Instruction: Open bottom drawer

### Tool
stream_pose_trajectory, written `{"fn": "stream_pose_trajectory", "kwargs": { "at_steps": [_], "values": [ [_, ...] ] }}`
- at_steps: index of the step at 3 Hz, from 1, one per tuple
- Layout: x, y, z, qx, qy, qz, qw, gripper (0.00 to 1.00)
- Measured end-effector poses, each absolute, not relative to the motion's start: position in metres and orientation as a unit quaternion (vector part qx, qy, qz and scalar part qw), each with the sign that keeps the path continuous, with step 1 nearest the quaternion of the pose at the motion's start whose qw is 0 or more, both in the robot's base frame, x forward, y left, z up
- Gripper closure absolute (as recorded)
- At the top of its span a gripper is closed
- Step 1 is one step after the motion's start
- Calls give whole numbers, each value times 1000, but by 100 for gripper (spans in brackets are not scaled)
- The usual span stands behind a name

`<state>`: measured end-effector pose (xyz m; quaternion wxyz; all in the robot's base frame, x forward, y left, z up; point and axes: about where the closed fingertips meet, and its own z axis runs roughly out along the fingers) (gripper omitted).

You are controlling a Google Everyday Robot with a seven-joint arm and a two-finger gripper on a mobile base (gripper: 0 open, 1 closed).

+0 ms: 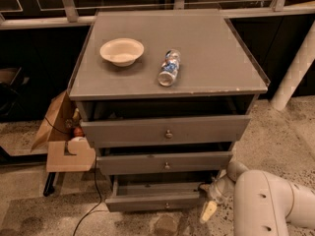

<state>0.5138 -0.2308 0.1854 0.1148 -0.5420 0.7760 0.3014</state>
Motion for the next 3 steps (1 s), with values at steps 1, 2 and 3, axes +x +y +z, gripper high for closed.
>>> {"fn": "stream_pose_trajectory", "kwargs": {
  "at_steps": [1,2,3],
  "values": [
    [485,-232,196,-531,770,347,74,0],
    [461,-234,207,-514,765,386,30,0],
    [430,-240,218,-488,766,418,-21,0]
  ]
}}
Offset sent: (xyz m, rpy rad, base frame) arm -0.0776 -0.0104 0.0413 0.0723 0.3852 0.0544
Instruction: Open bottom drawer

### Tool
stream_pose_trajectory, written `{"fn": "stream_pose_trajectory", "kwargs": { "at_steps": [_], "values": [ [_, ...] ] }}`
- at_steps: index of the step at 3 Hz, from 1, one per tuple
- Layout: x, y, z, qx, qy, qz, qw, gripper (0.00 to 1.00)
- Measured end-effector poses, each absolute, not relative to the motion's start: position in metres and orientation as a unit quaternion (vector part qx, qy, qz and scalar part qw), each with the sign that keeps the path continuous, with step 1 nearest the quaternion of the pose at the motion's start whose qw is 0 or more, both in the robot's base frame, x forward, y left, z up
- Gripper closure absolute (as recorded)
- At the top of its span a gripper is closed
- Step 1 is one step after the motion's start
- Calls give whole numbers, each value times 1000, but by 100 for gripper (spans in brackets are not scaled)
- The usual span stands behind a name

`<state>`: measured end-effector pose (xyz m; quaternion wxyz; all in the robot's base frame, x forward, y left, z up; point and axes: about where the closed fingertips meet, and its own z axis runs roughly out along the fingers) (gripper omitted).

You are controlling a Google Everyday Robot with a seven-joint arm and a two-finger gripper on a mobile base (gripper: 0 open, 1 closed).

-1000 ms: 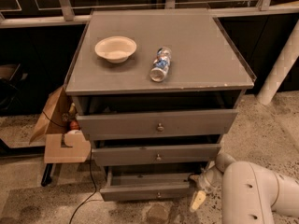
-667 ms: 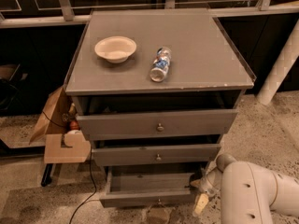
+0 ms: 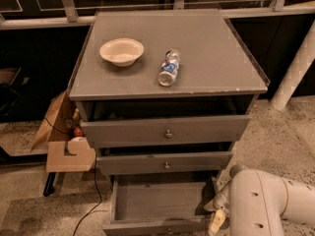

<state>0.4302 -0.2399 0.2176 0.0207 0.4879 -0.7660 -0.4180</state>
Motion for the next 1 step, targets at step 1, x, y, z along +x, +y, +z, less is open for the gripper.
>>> {"fn": "stream_pose_trajectory", "kwargs": {
  "at_steps": [1],
  "values": [
    [430,-240,218,488,-766,-418,21,0]
  ]
}}
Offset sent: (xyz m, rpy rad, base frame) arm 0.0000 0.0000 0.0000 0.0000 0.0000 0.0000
